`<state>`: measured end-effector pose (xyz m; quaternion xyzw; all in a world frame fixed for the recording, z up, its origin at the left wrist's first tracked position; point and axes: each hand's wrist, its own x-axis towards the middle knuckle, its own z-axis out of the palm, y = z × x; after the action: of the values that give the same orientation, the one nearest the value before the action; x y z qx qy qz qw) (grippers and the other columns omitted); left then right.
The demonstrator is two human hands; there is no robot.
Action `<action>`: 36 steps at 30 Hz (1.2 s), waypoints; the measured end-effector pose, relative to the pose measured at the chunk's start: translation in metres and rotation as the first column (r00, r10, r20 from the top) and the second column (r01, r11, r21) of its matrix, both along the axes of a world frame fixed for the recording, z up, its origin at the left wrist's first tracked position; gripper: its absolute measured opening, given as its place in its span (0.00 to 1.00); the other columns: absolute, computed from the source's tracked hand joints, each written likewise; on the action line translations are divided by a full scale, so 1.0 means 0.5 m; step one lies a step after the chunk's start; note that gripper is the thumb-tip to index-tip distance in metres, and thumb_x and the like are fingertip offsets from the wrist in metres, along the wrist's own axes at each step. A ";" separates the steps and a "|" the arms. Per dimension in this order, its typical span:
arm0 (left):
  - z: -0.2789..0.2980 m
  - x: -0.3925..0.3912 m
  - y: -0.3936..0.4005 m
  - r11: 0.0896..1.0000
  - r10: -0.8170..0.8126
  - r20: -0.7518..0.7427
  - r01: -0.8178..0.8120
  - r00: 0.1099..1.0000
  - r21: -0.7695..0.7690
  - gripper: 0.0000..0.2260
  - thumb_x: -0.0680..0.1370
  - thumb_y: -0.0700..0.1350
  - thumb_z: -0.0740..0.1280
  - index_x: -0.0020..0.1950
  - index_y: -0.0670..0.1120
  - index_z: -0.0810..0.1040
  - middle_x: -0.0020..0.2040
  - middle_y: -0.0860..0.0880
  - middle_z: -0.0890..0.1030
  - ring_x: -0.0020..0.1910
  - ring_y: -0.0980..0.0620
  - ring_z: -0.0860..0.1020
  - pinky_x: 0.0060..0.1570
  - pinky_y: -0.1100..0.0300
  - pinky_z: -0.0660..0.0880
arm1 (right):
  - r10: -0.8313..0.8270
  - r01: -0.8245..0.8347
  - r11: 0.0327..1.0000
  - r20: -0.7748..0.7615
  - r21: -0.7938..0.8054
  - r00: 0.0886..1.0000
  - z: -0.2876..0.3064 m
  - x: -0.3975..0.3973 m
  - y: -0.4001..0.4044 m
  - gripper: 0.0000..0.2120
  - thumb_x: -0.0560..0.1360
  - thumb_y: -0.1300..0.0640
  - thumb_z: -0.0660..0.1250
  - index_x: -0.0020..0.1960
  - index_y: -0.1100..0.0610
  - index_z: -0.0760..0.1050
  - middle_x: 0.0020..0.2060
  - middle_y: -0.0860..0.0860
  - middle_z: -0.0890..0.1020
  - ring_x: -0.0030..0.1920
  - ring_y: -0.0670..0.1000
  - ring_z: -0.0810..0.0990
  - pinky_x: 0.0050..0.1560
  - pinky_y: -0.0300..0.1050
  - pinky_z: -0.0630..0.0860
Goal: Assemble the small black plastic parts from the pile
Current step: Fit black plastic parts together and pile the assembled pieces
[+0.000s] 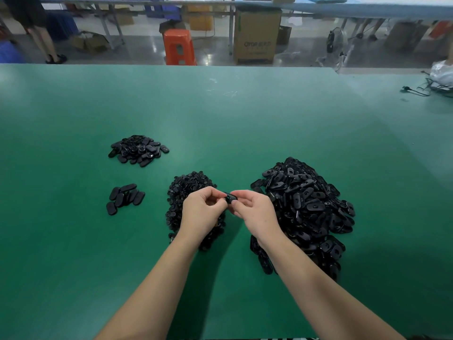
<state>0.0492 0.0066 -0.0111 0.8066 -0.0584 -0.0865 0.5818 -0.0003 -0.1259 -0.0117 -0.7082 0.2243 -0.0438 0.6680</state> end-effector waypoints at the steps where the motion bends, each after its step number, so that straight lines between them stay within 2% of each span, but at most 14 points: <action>1: 0.001 -0.002 -0.002 1.000 -0.004 0.023 0.004 1.000 0.022 0.07 0.73 0.40 0.71 0.39 0.52 0.83 0.35 0.49 0.85 0.25 0.56 0.72 0.29 0.61 0.72 | 0.003 -0.003 1.000 -0.001 -0.013 1.000 -0.001 0.000 0.000 0.12 0.78 0.67 0.67 0.60 0.60 0.81 0.50 0.54 0.86 0.53 0.49 0.85 0.60 0.48 0.81; 5: 0.006 -0.009 -0.009 0.997 -0.010 0.118 0.001 0.993 0.078 0.08 0.73 0.40 0.71 0.38 0.53 0.83 0.34 0.54 0.82 0.26 0.61 0.71 0.29 0.70 0.70 | 0.000 0.000 0.999 0.000 -0.034 1.000 -0.008 0.001 -0.001 0.11 0.78 0.67 0.68 0.59 0.58 0.81 0.52 0.53 0.86 0.55 0.50 0.85 0.62 0.51 0.80; 8: 0.006 -0.008 -0.011 0.995 -0.023 0.126 0.011 0.992 0.096 0.08 0.73 0.40 0.71 0.38 0.53 0.82 0.33 0.56 0.81 0.27 0.62 0.72 0.31 0.71 0.69 | -0.011 0.011 1.000 0.005 -0.026 1.000 -0.012 0.002 -0.002 0.11 0.78 0.67 0.68 0.58 0.57 0.82 0.51 0.54 0.86 0.55 0.51 0.85 0.62 0.52 0.80; 12: 0.004 0.001 -0.011 0.992 -0.042 0.103 0.029 0.994 0.125 0.08 0.73 0.39 0.71 0.39 0.53 0.81 0.33 0.56 0.82 0.29 0.62 0.74 0.32 0.70 0.71 | -0.008 0.008 0.999 0.008 -0.033 1.000 -0.015 0.001 -0.005 0.12 0.78 0.68 0.68 0.59 0.59 0.82 0.51 0.54 0.86 0.55 0.51 0.85 0.62 0.51 0.80; 16: 0.004 0.011 -0.006 0.992 -0.082 0.015 0.080 0.997 0.098 0.07 0.74 0.38 0.70 0.40 0.50 0.81 0.36 0.51 0.85 0.26 0.55 0.76 0.31 0.59 0.75 | -0.004 0.004 0.999 0.005 -0.034 1.000 -0.017 0.000 -0.006 0.12 0.78 0.68 0.67 0.60 0.61 0.81 0.51 0.55 0.86 0.53 0.50 0.86 0.62 0.51 0.80; 21: 0.010 0.012 -0.004 0.990 -0.100 0.018 0.098 0.995 0.099 0.08 0.74 0.37 0.69 0.41 0.49 0.82 0.35 0.52 0.85 0.25 0.55 0.76 0.29 0.61 0.74 | 0.003 -0.001 0.996 0.023 -0.092 1.000 -0.017 0.001 -0.005 0.12 0.77 0.68 0.68 0.58 0.58 0.82 0.48 0.53 0.86 0.52 0.50 0.85 0.62 0.49 0.80; 25: 0.011 0.010 0.001 0.989 -0.134 0.001 0.134 0.991 0.056 0.08 0.76 0.36 0.69 0.42 0.48 0.83 0.35 0.51 0.86 0.24 0.55 0.76 0.27 0.62 0.73 | 0.009 -0.006 0.997 0.036 -0.081 0.999 -0.018 -0.002 -0.007 0.12 0.77 0.68 0.69 0.54 0.54 0.82 0.45 0.50 0.86 0.47 0.46 0.86 0.60 0.47 0.81; 28: 0.005 0.009 0.000 0.989 -0.125 0.053 0.120 0.991 0.088 0.08 0.75 0.37 0.72 0.41 0.51 0.84 0.38 0.51 0.85 0.28 0.59 0.75 0.34 0.63 0.73 | 0.008 -0.006 0.999 0.049 -0.040 0.999 -0.019 -0.004 -0.008 0.13 0.76 0.68 0.68 0.49 0.51 0.81 0.43 0.52 0.86 0.44 0.48 0.87 0.58 0.48 0.82; 31: -0.003 0.012 -0.003 0.985 -0.096 0.114 0.077 0.989 0.158 0.08 0.73 0.42 0.76 0.41 0.56 0.83 0.44 0.53 0.80 0.32 0.59 0.72 0.38 0.64 0.71 | 0.000 -0.001 1.000 0.062 0.011 0.998 -0.020 -0.006 -0.007 0.11 0.76 0.69 0.68 0.48 0.53 0.81 0.41 0.53 0.87 0.43 0.50 0.87 0.56 0.48 0.82; 34: -0.006 0.013 -0.003 0.995 -0.093 0.006 0.093 0.996 0.036 0.09 0.73 0.43 0.77 0.47 0.56 0.83 0.41 0.55 0.82 0.35 0.58 0.76 0.40 0.63 0.75 | -0.007 0.000 0.996 0.080 0.089 0.997 -0.017 -0.008 -0.011 0.08 0.76 0.68 0.70 0.50 0.56 0.81 0.38 0.51 0.86 0.42 0.49 0.86 0.52 0.44 0.82; 36: -0.005 0.013 -0.001 0.992 -0.105 -0.070 0.100 0.992 -0.072 0.07 0.73 0.41 0.78 0.47 0.52 0.85 0.37 0.54 0.83 0.33 0.59 0.76 0.36 0.65 0.74 | 0.000 -0.014 0.990 0.098 0.144 0.995 -0.012 -0.010 -0.013 0.06 0.76 0.68 0.70 0.51 0.60 0.81 0.37 0.50 0.86 0.39 0.47 0.85 0.46 0.38 0.80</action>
<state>0.0560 0.0063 -0.0136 0.7786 -0.0815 -0.1438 0.6054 -0.0052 -0.1324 -0.0179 -0.6559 0.1915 -0.0594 0.7277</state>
